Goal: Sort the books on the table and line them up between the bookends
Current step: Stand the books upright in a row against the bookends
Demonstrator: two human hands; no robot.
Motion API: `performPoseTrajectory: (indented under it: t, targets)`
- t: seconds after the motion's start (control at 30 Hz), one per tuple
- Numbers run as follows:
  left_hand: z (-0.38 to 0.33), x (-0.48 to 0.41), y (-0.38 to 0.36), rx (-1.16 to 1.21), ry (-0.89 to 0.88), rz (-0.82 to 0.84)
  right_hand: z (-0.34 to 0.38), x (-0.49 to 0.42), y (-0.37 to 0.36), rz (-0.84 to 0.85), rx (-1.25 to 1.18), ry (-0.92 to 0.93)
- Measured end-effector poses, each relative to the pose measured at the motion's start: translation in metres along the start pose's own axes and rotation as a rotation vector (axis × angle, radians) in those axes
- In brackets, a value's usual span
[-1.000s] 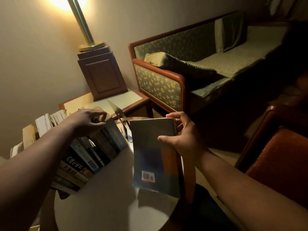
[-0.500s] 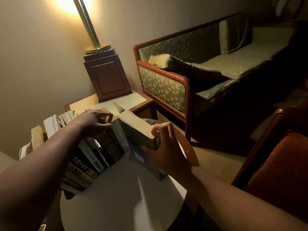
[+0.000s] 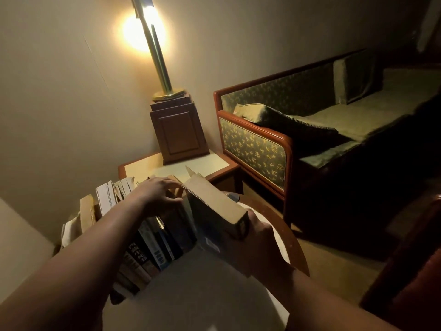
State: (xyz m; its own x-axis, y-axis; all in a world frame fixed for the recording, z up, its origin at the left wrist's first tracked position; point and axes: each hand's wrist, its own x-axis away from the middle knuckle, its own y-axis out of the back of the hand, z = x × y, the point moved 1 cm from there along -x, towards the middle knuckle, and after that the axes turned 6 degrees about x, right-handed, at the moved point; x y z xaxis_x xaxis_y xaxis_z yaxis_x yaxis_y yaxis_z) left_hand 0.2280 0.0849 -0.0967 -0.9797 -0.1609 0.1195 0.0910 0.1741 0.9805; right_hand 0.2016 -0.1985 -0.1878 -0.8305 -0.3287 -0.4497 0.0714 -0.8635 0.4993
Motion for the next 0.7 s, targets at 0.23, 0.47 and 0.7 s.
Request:
performPoseTrajectory:
  t: [0.23, 0.47, 0.7]
  targets:
    - [0.006, -0.002, 0.002, -0.006, -0.014, 0.014, 0.021, -0.030, -0.001, -0.157, 0.059, 0.102]
    - [0.007, -0.003, 0.000, 0.001, 0.000, 0.012, 0.028, -0.038, 0.007, -0.195, 0.059, 0.031]
    - [0.010, -0.003, -0.003, -0.003, 0.015, 0.020, 0.052, -0.050, 0.027, -0.143, -0.058, 0.116]
